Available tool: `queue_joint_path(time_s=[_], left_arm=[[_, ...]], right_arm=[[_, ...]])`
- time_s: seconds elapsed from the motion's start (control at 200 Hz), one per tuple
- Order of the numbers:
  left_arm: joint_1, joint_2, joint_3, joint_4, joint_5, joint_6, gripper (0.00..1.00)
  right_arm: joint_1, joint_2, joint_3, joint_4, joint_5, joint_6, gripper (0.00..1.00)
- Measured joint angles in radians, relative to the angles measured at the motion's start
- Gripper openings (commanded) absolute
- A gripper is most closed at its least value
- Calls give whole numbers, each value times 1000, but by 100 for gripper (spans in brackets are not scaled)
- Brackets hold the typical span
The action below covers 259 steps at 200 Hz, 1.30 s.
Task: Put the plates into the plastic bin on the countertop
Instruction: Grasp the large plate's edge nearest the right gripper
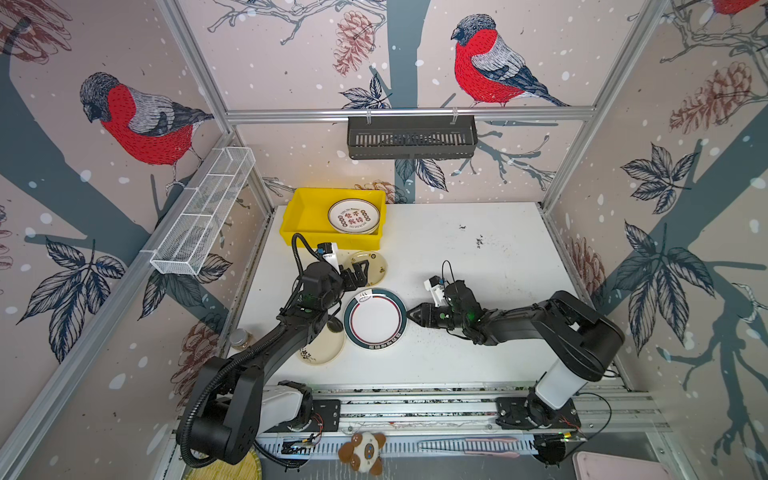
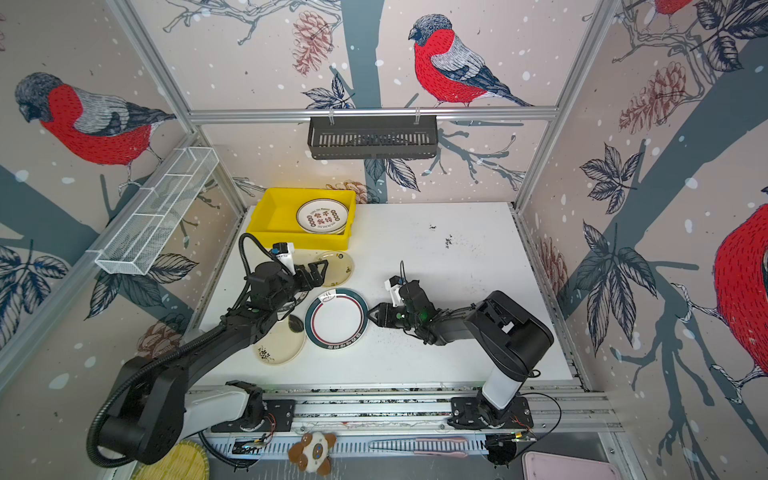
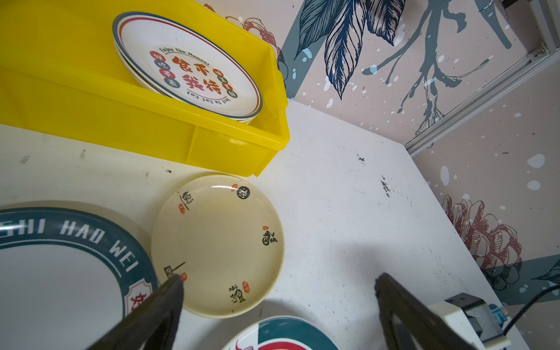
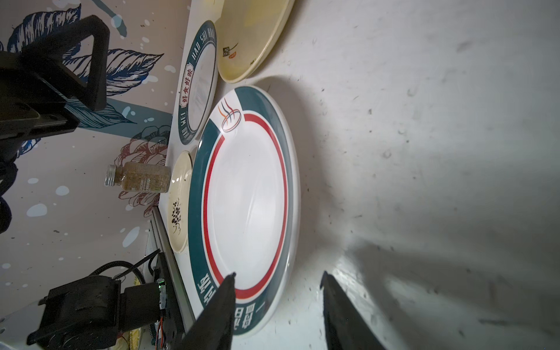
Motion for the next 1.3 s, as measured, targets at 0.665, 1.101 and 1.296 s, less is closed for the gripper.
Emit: queue_joint_path(time_s=[0.665,1.101,1.296], left_arm=[[-10,21,2,19,3,-16,98],[-24,38,0,30,6,-25,98],[-31,46,-1,35,9,-29,98]], right_arm=[[21,127,95,0,-44,23,33],[31,144,148,-98,-9,14,16],[31,138,150,-103,3,22,4]])
